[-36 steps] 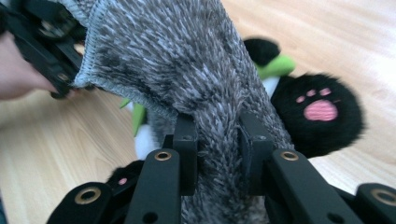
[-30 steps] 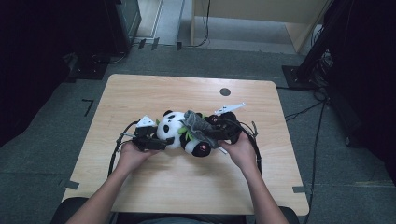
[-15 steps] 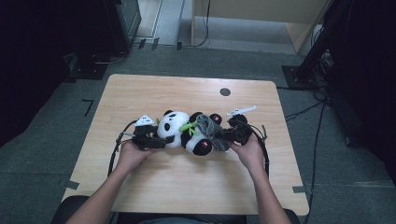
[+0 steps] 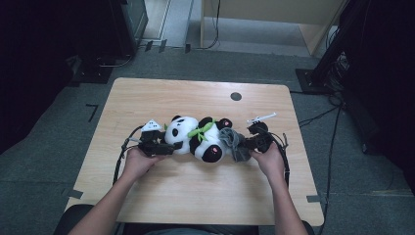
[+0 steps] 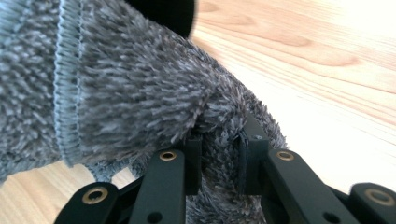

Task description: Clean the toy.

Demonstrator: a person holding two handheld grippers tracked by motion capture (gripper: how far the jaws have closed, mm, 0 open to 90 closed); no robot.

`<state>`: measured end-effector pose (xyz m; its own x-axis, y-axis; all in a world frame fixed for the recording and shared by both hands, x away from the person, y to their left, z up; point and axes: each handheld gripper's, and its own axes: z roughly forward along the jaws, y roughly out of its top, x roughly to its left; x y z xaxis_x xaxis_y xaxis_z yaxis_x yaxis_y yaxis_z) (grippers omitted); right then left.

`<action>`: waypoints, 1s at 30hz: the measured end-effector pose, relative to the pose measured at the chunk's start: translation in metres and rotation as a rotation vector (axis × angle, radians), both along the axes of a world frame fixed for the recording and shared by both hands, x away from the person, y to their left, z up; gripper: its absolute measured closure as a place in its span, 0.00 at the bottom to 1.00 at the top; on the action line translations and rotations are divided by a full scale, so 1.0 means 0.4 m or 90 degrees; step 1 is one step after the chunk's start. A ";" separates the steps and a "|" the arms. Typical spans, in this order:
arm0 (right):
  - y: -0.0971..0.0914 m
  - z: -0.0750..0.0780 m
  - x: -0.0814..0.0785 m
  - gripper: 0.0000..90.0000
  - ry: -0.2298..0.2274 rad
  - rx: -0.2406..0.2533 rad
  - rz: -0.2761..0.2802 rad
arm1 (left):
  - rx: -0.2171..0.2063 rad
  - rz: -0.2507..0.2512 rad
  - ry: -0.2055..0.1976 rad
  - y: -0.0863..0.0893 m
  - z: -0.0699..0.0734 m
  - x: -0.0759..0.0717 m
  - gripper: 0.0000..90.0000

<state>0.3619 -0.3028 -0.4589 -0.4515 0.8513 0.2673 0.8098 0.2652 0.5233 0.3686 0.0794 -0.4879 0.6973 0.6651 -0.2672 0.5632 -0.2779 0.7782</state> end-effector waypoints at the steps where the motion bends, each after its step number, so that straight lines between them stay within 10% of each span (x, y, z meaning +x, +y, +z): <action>1: -0.008 0.000 0.001 0.85 -0.002 -0.001 -0.005 | 0.000 0.000 0.000 0.000 0.000 0.000 0.21; 14: -0.061 0.124 -0.032 0.87 -0.066 0.030 -0.043 | 0.008 0.001 0.000 -0.001 0.003 -0.003 0.22; 23: 0.060 0.234 -0.056 0.86 -0.146 0.051 0.046 | 0.009 0.016 -0.020 -0.005 0.004 -0.014 0.25; 30: 0.184 0.286 -0.042 0.86 -0.152 0.063 0.101 | 0.004 0.033 -0.037 -0.012 0.011 -0.028 0.29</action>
<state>0.3449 -0.2292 -0.3446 -0.6369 0.7399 0.2164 0.6135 0.3165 0.7235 0.3574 0.0746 -0.4833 0.6763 0.7021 -0.2228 0.5306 -0.2545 0.8085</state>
